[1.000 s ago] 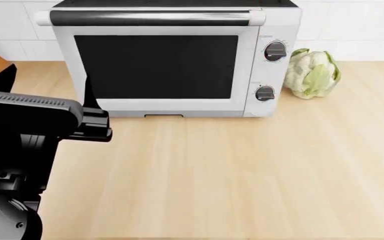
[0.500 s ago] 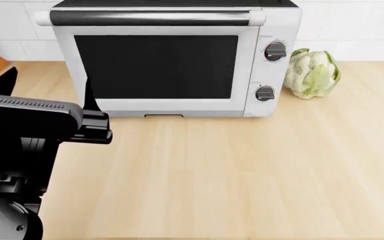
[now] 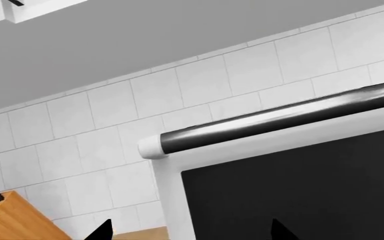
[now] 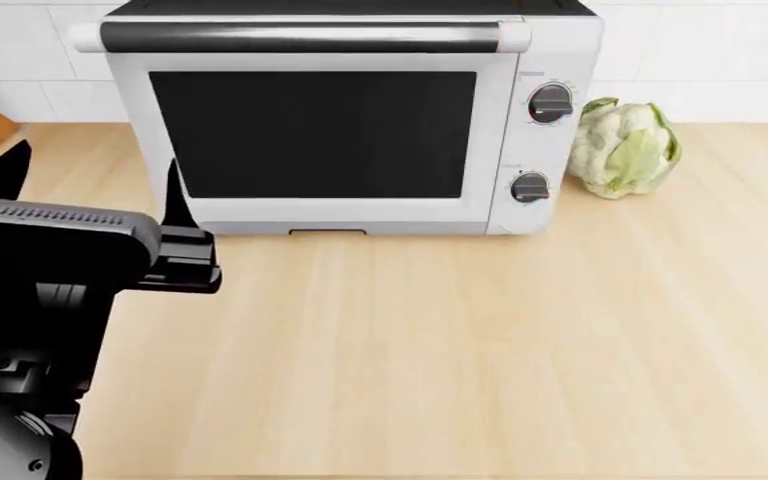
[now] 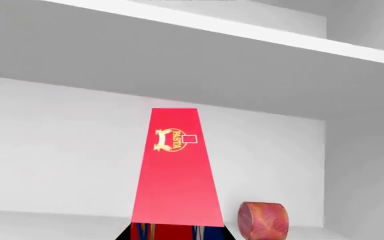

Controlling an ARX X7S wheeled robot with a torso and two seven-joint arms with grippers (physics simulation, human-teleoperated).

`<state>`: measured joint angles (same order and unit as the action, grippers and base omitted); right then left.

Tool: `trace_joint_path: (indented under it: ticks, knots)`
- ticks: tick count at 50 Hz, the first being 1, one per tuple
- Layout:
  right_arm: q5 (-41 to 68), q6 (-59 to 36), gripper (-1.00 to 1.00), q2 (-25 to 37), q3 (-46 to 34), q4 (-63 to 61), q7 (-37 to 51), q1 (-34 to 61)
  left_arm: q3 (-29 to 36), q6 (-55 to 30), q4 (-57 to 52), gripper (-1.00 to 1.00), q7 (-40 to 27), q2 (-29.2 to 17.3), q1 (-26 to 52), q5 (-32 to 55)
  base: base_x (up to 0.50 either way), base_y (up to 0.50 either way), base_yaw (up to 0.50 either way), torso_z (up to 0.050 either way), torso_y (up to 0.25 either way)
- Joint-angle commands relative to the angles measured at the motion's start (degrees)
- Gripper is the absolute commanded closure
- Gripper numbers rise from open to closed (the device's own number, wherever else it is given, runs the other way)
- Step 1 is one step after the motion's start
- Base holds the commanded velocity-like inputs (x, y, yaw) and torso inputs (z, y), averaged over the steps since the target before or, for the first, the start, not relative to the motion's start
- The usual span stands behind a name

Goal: Pick the boxed food and honey bottle from the counter and place them in the cabinets closest to them.

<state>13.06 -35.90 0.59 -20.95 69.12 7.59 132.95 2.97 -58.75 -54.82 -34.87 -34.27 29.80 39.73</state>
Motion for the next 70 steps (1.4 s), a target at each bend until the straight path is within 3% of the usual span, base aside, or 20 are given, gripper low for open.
trace_joint_path:
  ticks: [1, 11, 12, 21, 45, 53, 62, 70]
  knots:
    - [-6.5, -0.4, 1.00, -0.5, 5.0, 5.9, -0.9, -4.7, -0.4, 0.7, -0.2, -1.00, -0.3, -0.5, -0.8, 0.4, 0.00, 0.00, 0.00, 0.000, 0.000]
    - [-5.6, 0.2, 1.00, -0.6, 5.8, 5.9, -0.8, -7.3, -1.4, 0.2, -0.9, -1.00, -1.1, -1.0, -1.2, 1.6, 0.00, 0.00, 0.00, 0.000, 0.000]
    - [-5.5, 0.4, -1.00, -0.6, 5.6, 5.9, -0.9, -7.3, -1.4, 0.2, -0.9, -1.00, -1.2, -1.1, -1.2, 1.6, 0.00, 0.00, 0.00, 0.000, 0.000]
    - [-4.3, 2.4, -1.00, -0.6, 3.5, 5.9, -1.5, -7.4, -1.0, 0.5, -0.7, -1.00, -1.5, -1.3, -1.2, 1.7, 0.00, 0.00, 0.00, 0.000, 0.000]
    - [7.1, 14.8, -1.00, -0.6, -11.5, 5.9, 0.7, -5.5, -0.6, 2.4, -0.3, -1.00, -2.1, -2.0, -2.4, 1.5, 0.00, 0.00, 0.00, 0.000, 0.000]
    - [16.7, 18.1, -1.00, -0.6, -22.9, 5.9, 3.1, -2.6, -0.1, 3.1, 0.1, -1.00, -2.2, -2.1, -2.7, 1.2, 0.00, 0.00, 0.00, 0.000, 0.000]
    - [39.1, 22.9, -1.00, -0.6, -47.1, 4.3, 6.5, 1.9, 0.8, 3.8, 0.7, -1.00, -2.2, -2.1, -2.7, 0.7, 0.00, 0.00, 0.00, 0.000, 0.000]
    - [25.7, 14.4, -1.00, -0.6, -31.4, -3.9, 9.3, 2.0, 1.5, 4.2, 1.2, -1.00, -2.2, -2.1, -2.4, 0.4, 0.00, 0.00, 0.00, 0.000, 0.000]
